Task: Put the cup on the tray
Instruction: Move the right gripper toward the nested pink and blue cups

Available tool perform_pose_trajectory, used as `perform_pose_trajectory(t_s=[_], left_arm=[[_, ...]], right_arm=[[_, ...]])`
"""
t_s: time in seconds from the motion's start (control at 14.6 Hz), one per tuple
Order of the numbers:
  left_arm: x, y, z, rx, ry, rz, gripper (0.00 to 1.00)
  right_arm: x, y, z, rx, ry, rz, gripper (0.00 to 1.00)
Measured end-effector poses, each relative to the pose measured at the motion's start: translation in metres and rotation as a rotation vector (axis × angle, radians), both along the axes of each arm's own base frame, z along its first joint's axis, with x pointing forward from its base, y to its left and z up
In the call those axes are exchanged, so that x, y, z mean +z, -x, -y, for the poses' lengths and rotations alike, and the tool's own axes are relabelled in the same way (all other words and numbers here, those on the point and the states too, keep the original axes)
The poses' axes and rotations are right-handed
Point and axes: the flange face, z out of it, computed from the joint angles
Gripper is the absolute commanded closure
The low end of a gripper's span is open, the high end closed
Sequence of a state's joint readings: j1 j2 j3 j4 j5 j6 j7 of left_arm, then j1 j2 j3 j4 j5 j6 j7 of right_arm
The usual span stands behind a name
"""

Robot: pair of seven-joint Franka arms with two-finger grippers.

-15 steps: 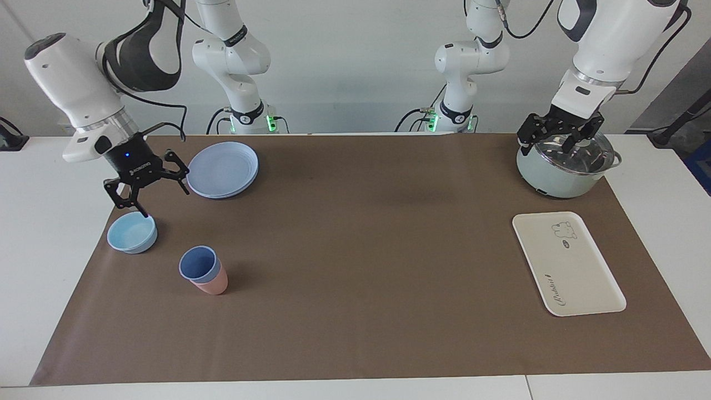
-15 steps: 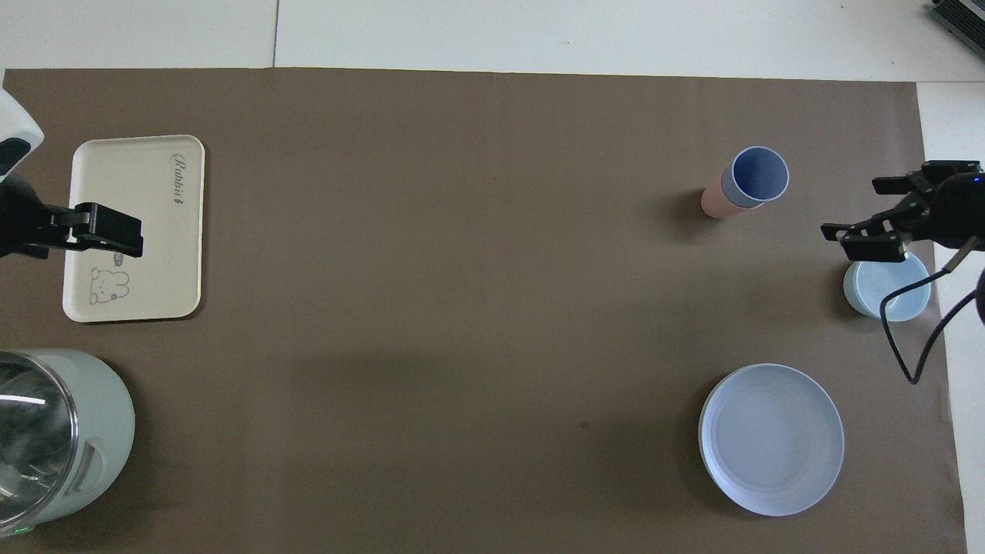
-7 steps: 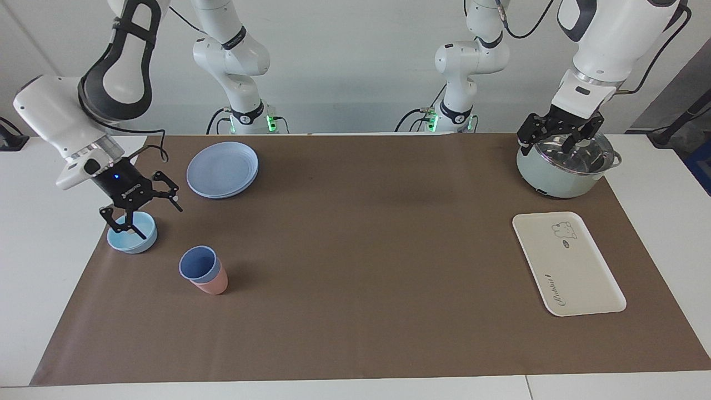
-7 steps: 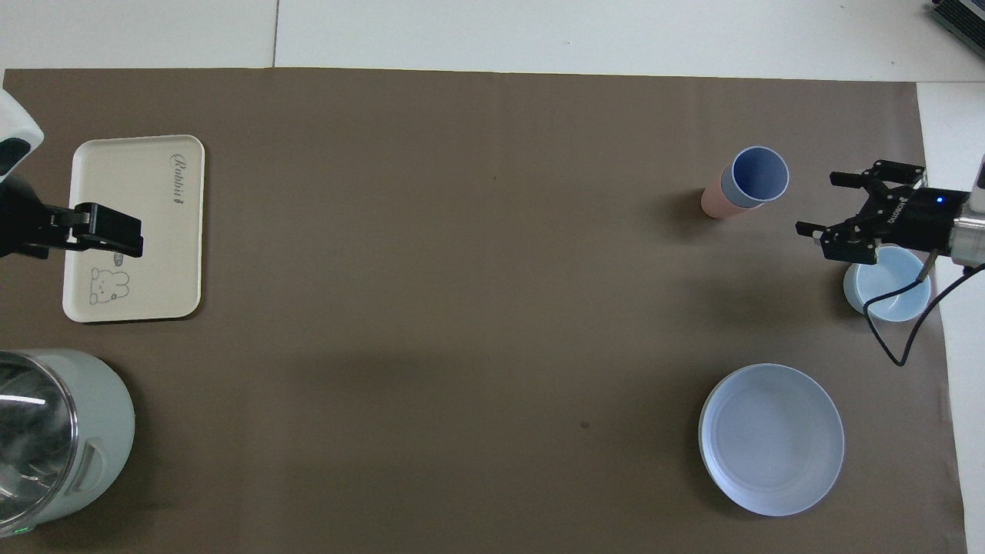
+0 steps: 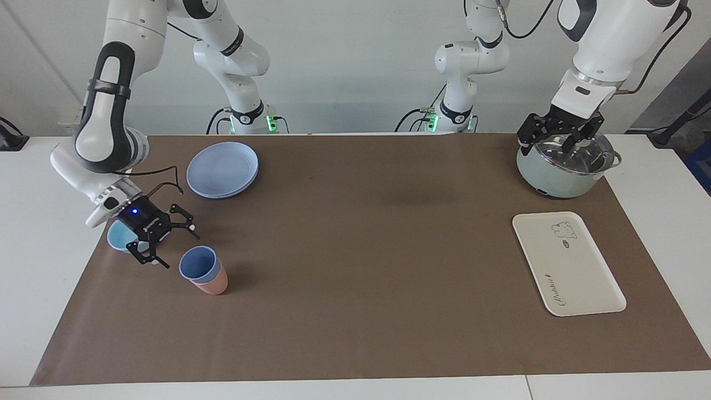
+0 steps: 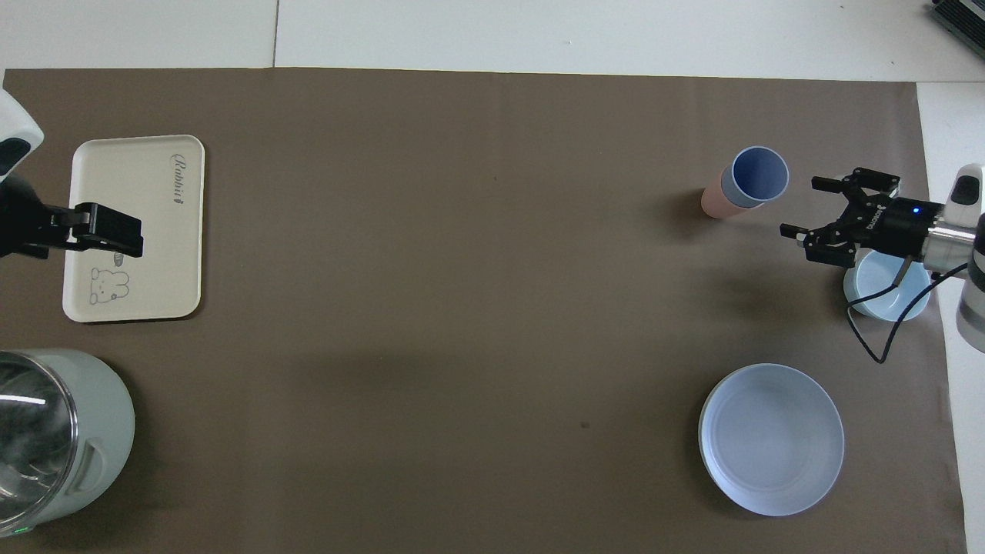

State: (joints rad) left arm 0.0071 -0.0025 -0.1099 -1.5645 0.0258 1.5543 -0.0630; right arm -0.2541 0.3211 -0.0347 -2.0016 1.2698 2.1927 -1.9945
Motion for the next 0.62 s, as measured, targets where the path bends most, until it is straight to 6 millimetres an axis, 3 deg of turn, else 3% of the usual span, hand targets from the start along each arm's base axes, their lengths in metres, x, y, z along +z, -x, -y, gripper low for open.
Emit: perform_pose_trajectory(t_s=[0.14, 0.62], left_arm=[[0.0, 0.0, 0.0, 0.0, 0.0, 0.0, 0.0], [0.0, 0.0, 0.0, 0.0, 0.0, 0.0, 0.0]], right_arm=[[-0.025, 0.0, -0.001, 0.0, -0.025, 0.006, 0.0], [-0.047, -0.005, -0.02, -0.018, -0.108, 0.075, 0.0]])
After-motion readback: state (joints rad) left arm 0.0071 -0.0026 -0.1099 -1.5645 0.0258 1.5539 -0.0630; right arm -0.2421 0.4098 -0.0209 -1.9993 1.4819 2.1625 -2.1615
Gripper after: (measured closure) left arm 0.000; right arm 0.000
